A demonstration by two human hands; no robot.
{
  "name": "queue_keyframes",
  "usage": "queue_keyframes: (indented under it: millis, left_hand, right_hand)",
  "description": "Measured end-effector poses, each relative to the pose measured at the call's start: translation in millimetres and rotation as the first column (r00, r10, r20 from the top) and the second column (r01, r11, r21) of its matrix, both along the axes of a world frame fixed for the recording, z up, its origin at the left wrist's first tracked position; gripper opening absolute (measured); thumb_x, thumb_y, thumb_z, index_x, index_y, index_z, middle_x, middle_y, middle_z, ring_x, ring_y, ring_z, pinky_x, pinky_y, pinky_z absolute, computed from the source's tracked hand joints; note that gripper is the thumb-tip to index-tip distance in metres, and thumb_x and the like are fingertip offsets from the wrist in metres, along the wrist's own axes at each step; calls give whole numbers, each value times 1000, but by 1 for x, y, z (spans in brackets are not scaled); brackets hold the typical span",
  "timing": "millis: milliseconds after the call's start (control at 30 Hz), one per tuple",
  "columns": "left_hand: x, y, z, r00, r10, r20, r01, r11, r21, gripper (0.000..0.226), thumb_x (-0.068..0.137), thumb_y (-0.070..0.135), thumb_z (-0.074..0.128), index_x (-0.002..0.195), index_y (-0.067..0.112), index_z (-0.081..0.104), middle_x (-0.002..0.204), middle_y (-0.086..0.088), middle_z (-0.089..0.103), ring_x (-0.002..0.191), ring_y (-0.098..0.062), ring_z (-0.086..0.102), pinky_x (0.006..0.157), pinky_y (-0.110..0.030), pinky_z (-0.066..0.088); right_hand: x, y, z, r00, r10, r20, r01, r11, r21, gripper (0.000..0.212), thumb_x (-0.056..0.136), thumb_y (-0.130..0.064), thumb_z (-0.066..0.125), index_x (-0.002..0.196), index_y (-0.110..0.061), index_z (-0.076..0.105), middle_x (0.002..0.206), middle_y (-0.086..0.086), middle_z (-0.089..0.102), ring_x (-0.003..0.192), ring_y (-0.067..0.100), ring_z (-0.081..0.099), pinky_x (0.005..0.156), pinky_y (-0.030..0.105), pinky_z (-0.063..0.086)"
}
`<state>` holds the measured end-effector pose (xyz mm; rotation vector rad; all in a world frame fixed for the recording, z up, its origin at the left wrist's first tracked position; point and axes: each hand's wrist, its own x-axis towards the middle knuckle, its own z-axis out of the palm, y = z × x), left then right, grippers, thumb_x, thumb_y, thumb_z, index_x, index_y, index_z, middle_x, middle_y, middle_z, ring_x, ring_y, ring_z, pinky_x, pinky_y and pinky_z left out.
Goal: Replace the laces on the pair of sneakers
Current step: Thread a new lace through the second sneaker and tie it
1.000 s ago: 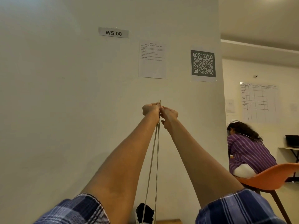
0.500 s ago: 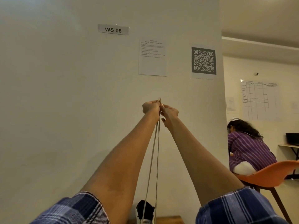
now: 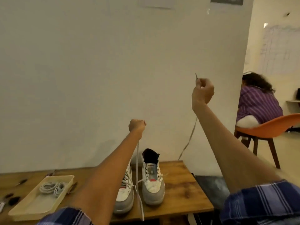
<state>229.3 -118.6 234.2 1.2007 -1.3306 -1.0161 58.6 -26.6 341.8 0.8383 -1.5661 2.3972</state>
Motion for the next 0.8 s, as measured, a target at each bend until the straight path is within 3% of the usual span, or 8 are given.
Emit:
queue_keyframes:
  millis: [67, 167, 233, 333, 433, 533, 633, 800]
  left_hand:
    - [-1, -9, -48, 982, -74, 173, 61, 995, 79, 11, 87, 3, 57, 86, -1, 67, 80, -12, 60, 69, -20, 53, 51, -22, 42]
    - [-1, -19, -117, 885, -218, 411, 150, 970, 191, 17, 87, 10, 61, 71, 3, 62, 60, -5, 53, 47, -13, 45, 37, -16, 34]
    - [2, -26, -154, 775, -335, 535, 192, 932, 306, 16, 85, 9, 63, 71, 3, 59, 58, -6, 52, 45, -13, 44, 41, -19, 36]
    - [9, -32, -192, 578, -472, 665, 221, 876, 429, 23, 80, 6, 65, 61, 5, 54, 57, -6, 52, 54, -17, 52, 50, -23, 40]
    - [7, -35, -216, 437, -329, 837, 180, 944, 277, 27, 86, 19, 63, 66, 11, 46, 75, -8, 56, 76, -19, 53, 64, -27, 41]
    - [0, -36, -226, 545, -123, 830, 166, 986, 37, 23, 91, 27, 58, 76, 12, 51, 80, -4, 55, 77, -16, 52, 64, -25, 38]
    - [-8, -31, -242, 648, -51, 760, 161, 984, -72, 23, 89, 34, 60, 88, 11, 60, 77, 3, 55, 71, -9, 51, 58, -19, 36]
    - [-12, -26, -259, 672, 64, 738, 66, 987, -147, 26, 84, 36, 65, 88, 10, 64, 85, -2, 64, 79, -15, 60, 62, -25, 45]
  right_hand:
    - [4, -12, -23, 957, -74, -280, 101, 991, 85, 15, 92, -17, 54, 96, -10, 67, 93, 5, 65, 83, 18, 57, 64, 22, 32]
    - [12, -41, -90, 866, 105, -489, 66, 946, 319, 14, 92, -15, 55, 92, -7, 67, 93, 10, 65, 83, 23, 58, 64, 24, 31]
    - [16, -60, -150, 841, 250, -479, 15, 876, 483, 13, 92, -13, 56, 91, -4, 66, 91, 11, 66, 82, 25, 59, 65, 25, 34]
    - [21, -78, -240, 834, 454, -313, -122, 706, 698, 14, 91, -12, 58, 94, -3, 67, 88, 10, 69, 82, 23, 63, 69, 26, 45]
    - [27, -92, -310, 821, 534, -202, -180, 577, 797, 16, 89, -14, 57, 96, -8, 70, 92, 7, 71, 78, 14, 61, 69, 23, 49]
    - [34, -99, -347, 815, 558, -158, -240, 573, 783, 14, 88, -16, 61, 96, -12, 72, 90, 2, 70, 74, 7, 56, 59, 8, 37]
    - [38, -102, -368, 815, 549, -182, -247, 615, 748, 8, 86, -17, 65, 91, -14, 72, 86, -2, 69, 76, 5, 59, 61, 6, 39]
    - [39, -103, -375, 802, 547, -238, -233, 654, 719, 6, 85, -14, 65, 85, -12, 70, 79, -2, 67, 69, 4, 56, 58, 8, 39]
